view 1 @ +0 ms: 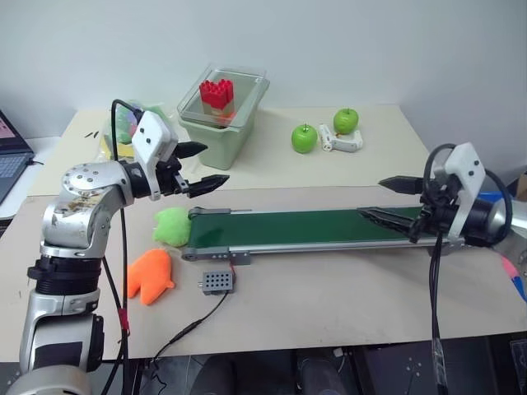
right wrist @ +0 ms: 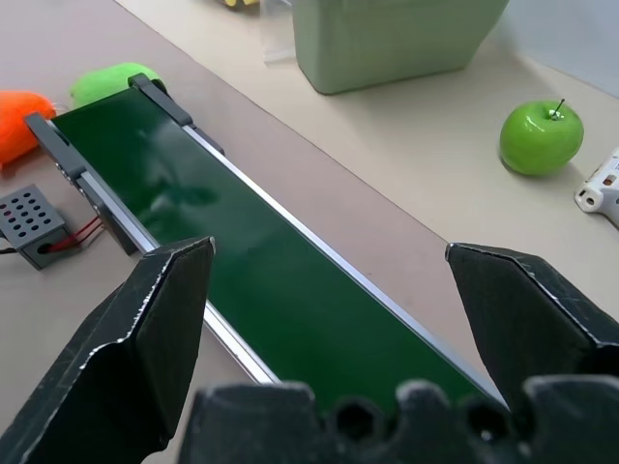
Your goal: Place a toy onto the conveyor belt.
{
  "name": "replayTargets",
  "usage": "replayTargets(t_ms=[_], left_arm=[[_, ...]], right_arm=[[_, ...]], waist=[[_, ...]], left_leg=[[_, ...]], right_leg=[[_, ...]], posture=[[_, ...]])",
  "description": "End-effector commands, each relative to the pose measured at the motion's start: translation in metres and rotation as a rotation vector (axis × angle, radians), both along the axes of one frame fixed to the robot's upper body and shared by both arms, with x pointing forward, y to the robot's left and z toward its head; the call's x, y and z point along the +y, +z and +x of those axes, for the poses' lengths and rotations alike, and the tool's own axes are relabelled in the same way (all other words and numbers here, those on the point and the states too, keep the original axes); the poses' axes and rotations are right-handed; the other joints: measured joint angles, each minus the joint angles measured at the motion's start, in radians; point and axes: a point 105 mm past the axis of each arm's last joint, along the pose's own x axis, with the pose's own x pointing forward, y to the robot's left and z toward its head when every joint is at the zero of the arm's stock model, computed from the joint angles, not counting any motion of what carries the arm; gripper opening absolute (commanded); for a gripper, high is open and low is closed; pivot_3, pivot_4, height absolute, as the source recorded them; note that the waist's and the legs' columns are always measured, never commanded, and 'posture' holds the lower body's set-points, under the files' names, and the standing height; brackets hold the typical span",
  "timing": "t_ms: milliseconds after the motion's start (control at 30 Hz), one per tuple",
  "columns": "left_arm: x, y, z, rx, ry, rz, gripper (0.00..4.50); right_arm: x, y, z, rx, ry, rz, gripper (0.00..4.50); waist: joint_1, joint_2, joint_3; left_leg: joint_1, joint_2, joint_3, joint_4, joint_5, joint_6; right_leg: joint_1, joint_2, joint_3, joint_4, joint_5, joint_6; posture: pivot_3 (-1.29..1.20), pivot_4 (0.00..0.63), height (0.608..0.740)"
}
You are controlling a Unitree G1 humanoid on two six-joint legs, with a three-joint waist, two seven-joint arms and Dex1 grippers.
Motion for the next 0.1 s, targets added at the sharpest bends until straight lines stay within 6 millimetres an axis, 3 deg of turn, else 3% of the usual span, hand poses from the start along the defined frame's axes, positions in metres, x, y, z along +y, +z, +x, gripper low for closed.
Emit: replayTargets(t_ms=[33, 100], left_arm=[[-0.0026, 0.0155, -0.0017, -0.063, -0.01, -0.007, 4.46], [-0.0017, 0.0153, -0.0013, -0.069, -0.004, 0.004, 4.46]], right_arm=[[0.0022, 0.0131, -0.001, -0.068, 0.013, -0.008, 4.5], [0.0023, 0.013, -0.0009, -0.068, 0.014, -0.008, 4.5]], waist=[[0.0, 0.0, 0.0], [0.0, 0.0, 0.0]], left_leg=[[0.0, 0.0, 0.0, 0.0, 0.0, 0.0], [0.0, 0.0, 0.0, 0.0, 0.0, 0.0]], right_leg=[[0.0, 0.0, 0.0, 0.0, 0.0, 0.0], [0.0, 0.0, 0.0, 0.0, 0.0, 0.0]], posture=[[0.0, 0.15, 0.74], [0.0, 0.15, 0.74]])
